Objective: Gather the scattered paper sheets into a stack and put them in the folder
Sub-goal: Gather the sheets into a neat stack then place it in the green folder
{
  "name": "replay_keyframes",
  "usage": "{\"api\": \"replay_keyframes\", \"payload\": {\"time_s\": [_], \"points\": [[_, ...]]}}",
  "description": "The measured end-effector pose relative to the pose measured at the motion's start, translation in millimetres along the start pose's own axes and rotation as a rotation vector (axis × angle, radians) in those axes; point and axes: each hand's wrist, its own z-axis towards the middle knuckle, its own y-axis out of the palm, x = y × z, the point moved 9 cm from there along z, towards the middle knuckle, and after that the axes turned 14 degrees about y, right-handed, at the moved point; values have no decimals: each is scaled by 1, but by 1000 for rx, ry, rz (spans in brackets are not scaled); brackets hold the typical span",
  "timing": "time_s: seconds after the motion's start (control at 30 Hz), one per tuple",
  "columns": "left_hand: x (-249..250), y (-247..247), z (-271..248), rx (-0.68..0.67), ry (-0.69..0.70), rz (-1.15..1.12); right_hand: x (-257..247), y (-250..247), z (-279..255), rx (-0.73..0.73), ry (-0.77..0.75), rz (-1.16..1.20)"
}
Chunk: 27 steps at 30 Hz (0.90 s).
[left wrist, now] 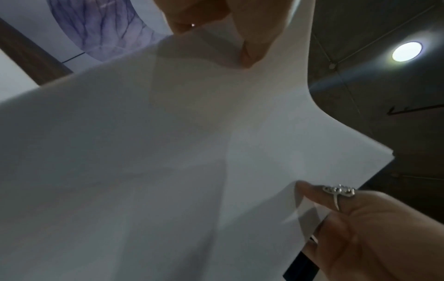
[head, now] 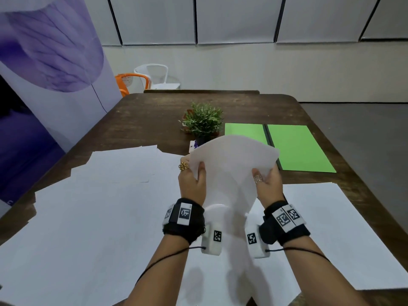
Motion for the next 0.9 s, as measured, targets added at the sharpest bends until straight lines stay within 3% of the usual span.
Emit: {"api": "replay_keyframes", "payload": {"time_s": [0.17, 0.33, 0.53, 0.6, 0.73, 0.8, 0.9], "points": [[0, -2, -8, -46, 92, 82, -4, -2, -9, -29, -34, 2], [-39, 5, -39, -47, -64, 118, 22, 4, -15, -52, 34, -87], [-38, 6, -43, -14, -44, 73, 15, -1, -14, -86, 8, -52], [-67, 13, -65, -118, -158, 87, 39, -7, -11, -60, 82, -152], [-124, 35, -114, -463, -395, 276, 137, -21, 0, -97, 366, -517], [-120, 47, -117, -535, -396, 285, 156, -36, 1, -27, 408, -560], [-81, 68, -101, -542, -282, 235, 136, -73, 3, 177, 363, -558]]}}
